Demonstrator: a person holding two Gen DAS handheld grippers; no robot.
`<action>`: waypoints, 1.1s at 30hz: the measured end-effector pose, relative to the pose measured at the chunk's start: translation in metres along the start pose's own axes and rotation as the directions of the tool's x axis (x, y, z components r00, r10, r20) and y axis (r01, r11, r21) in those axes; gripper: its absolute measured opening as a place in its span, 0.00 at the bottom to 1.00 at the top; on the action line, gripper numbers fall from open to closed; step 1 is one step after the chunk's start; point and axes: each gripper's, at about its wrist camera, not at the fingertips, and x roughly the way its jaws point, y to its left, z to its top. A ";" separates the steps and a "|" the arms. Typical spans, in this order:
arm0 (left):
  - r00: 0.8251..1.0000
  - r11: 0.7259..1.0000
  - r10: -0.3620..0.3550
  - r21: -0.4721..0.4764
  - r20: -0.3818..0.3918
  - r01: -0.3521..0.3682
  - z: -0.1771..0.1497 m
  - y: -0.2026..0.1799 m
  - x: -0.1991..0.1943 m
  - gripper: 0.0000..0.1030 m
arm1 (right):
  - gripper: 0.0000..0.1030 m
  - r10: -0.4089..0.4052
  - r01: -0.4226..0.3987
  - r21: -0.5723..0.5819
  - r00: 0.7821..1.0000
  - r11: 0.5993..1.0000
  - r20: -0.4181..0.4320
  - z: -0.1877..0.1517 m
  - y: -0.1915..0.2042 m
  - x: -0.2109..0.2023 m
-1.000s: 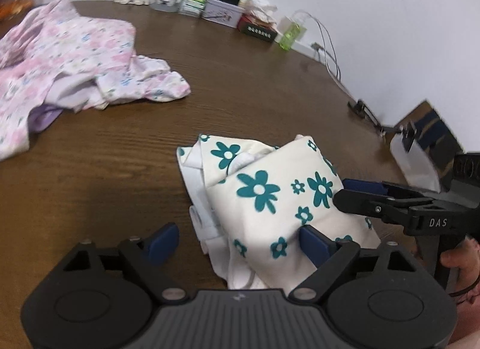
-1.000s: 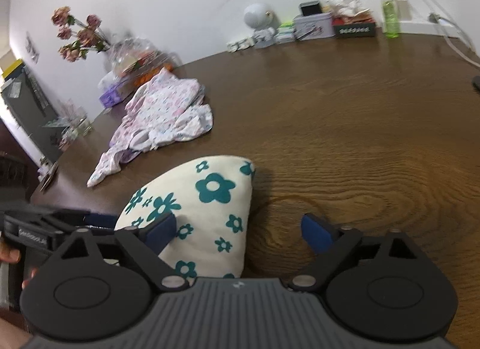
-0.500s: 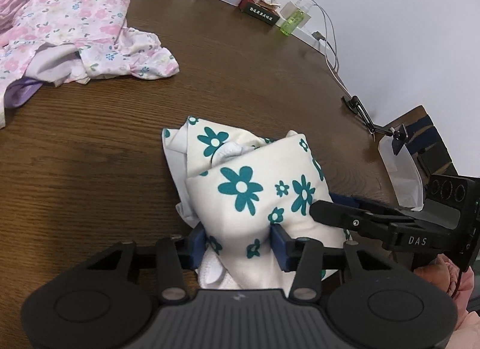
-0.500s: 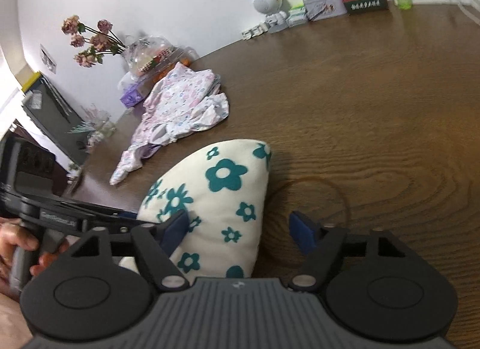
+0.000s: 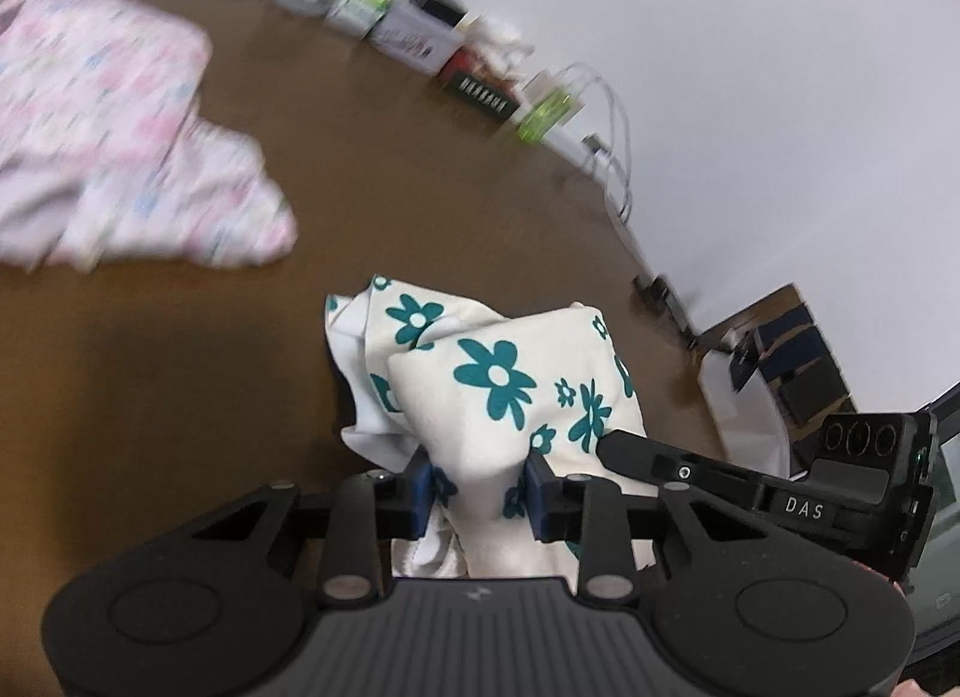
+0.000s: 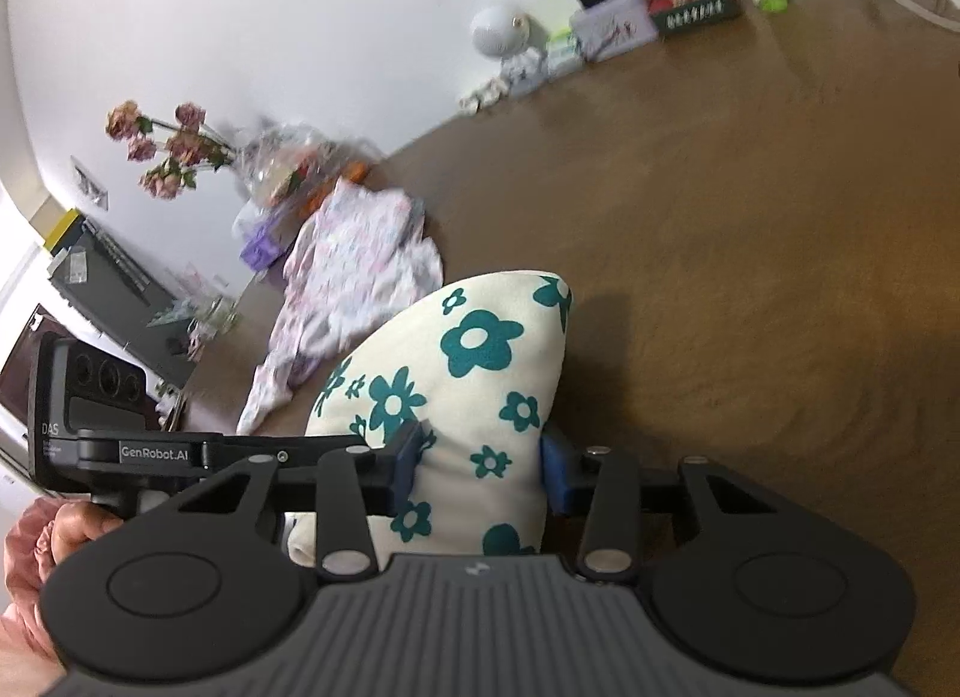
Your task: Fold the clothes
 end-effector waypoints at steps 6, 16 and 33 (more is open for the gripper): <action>0.996 0.998 0.018 0.061 0.088 -0.024 0.083 -0.016 0.022 0.28 | 0.39 -0.027 0.028 -0.015 0.995 0.999 0.094 0.067 -0.011 0.018; 0.992 0.990 0.096 0.099 0.080 -0.103 0.218 -0.022 0.141 0.27 | 0.39 -0.163 0.160 0.028 0.968 0.987 0.190 0.198 -0.071 0.082; 0.987 0.976 0.148 0.151 0.066 -0.156 0.281 -0.012 0.256 0.27 | 0.39 -0.238 0.211 0.144 0.949 0.967 0.209 0.261 -0.160 0.145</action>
